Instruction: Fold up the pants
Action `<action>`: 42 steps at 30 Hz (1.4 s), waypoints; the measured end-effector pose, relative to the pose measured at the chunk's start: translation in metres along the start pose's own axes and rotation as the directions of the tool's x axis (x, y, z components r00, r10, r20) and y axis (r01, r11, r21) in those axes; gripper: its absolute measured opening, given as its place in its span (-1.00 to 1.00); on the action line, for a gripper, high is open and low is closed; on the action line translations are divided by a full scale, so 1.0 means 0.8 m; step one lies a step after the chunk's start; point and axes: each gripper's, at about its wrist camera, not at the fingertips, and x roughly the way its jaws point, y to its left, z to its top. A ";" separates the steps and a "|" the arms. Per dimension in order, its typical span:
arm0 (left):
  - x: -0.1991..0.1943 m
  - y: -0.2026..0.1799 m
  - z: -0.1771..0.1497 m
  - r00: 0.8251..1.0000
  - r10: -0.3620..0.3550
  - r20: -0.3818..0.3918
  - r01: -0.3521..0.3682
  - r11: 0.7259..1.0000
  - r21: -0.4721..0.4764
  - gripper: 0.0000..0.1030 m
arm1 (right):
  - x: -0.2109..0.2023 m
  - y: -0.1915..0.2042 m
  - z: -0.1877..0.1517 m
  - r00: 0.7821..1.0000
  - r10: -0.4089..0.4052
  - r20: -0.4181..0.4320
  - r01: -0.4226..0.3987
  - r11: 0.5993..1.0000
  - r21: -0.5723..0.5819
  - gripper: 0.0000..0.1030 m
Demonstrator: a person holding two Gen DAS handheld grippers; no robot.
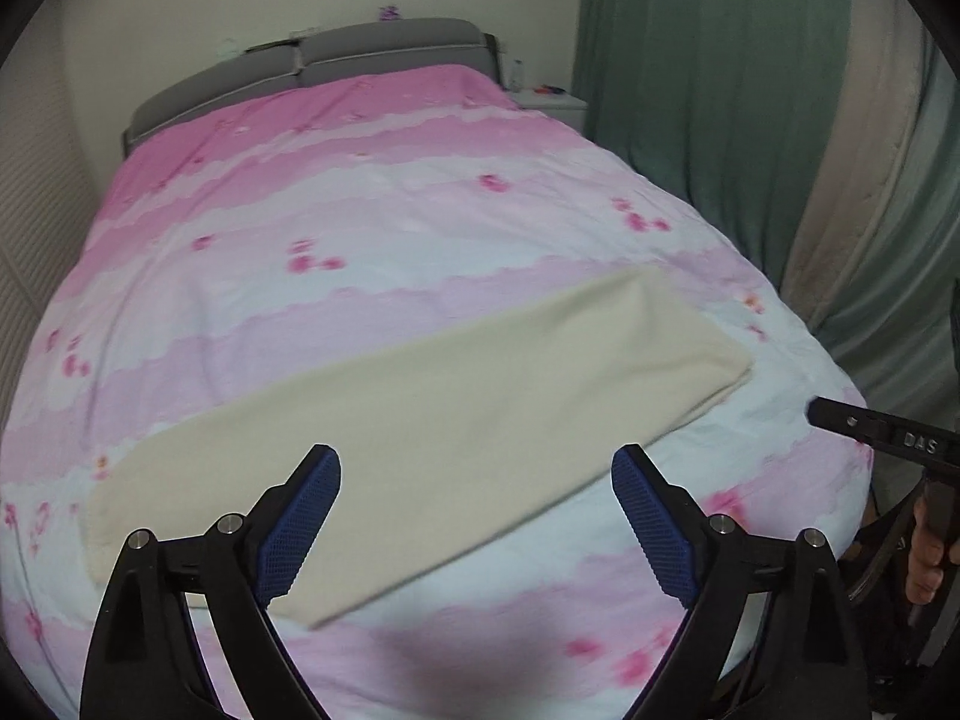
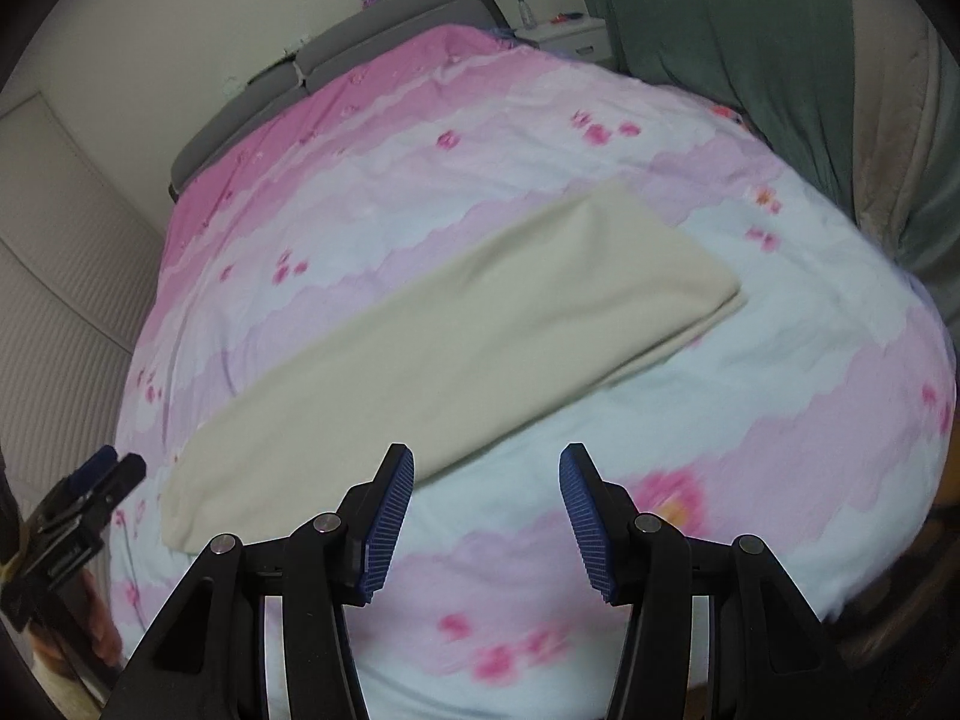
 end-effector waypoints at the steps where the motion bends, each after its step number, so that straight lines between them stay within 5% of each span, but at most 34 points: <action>1: 0.008 -0.019 0.005 1.000 0.005 -0.011 -0.005 1.000 0.009 0.80 | 0.002 -0.020 0.013 1.000 0.002 -0.003 -0.002 1.000 -0.007 0.01; 7: 0.062 -0.133 0.042 0.997 -0.002 -0.081 0.007 0.998 0.066 0.81 | 0.030 -0.129 0.067 1.000 0.011 -0.026 -0.009 0.998 0.070 0.01; 13: 0.128 -0.193 0.072 0.991 0.028 -0.129 -0.011 0.991 0.134 0.81 | 0.093 -0.216 0.100 0.998 0.028 -0.058 -0.013 0.969 0.249 0.02; 17: 0.169 -0.206 0.084 0.979 0.031 -0.199 -0.009 0.994 0.110 0.81 | 0.145 -0.253 0.111 0.995 0.035 -0.088 -0.005 0.946 0.325 0.37; 30: 0.214 -0.194 0.075 0.945 0.068 -0.320 -0.040 0.995 0.093 0.81 | 0.290 -0.318 0.117 0.980 0.084 -0.179 0.021 0.857 0.514 0.37; 33: 0.218 -0.191 0.078 0.943 0.065 -0.327 -0.041 0.996 0.080 0.81 | 0.300 -0.315 0.116 0.979 0.056 -0.195 0.047 0.871 0.489 0.08; 34: 0.219 -0.190 0.078 0.943 0.065 -0.328 -0.041 0.996 0.078 0.81 | 0.300 -0.312 0.116 0.979 0.027 -0.203 0.072 0.882 0.465 -0.39; 35: 0.220 -0.190 0.079 0.943 0.066 -0.328 -0.042 0.996 0.079 0.81 | 0.299 -0.312 0.116 0.979 0.021 -0.202 0.074 0.888 0.455 -0.53; 39: 0.219 -0.184 0.085 0.945 0.076 -0.317 -0.056 0.996 0.071 0.81 | 0.271 -0.329 0.122 0.985 0.083 -0.151 0.009 0.851 0.525 -0.72; 42: 0.224 -0.177 0.092 0.948 0.080 -0.309 -0.060 0.995 0.075 0.81 | 0.227 -0.321 0.139 0.994 0.079 -0.073 -0.033 0.869 0.494 -0.77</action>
